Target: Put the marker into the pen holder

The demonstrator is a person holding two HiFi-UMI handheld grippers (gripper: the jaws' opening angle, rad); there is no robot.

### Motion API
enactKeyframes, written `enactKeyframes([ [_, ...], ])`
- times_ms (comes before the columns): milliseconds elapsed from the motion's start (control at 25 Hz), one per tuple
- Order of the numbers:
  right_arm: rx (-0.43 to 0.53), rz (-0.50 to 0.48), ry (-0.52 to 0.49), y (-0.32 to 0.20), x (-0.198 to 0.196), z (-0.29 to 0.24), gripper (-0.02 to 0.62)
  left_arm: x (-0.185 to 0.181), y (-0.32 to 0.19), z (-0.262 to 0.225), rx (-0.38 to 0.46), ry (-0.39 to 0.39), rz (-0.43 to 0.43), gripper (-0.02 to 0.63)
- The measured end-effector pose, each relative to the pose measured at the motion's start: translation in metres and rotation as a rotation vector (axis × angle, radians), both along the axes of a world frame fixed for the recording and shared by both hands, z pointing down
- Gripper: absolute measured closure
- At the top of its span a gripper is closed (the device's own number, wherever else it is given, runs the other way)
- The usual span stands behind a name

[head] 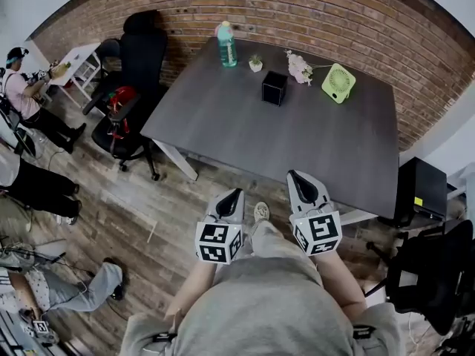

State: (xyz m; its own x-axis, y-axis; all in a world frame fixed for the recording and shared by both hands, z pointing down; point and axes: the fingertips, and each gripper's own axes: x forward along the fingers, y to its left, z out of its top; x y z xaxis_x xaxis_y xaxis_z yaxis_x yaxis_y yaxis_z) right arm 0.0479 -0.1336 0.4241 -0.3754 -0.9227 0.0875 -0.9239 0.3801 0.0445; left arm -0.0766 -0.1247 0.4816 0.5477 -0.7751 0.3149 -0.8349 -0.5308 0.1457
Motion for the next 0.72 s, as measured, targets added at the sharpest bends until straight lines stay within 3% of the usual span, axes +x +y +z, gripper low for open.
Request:
enactKeyframes([
  [720,0.015,-0.010,-0.029,0.030,0.004,-0.004,0.594,0.002,0.028,-0.001,0.011,-0.010,-0.007,0.583],
])
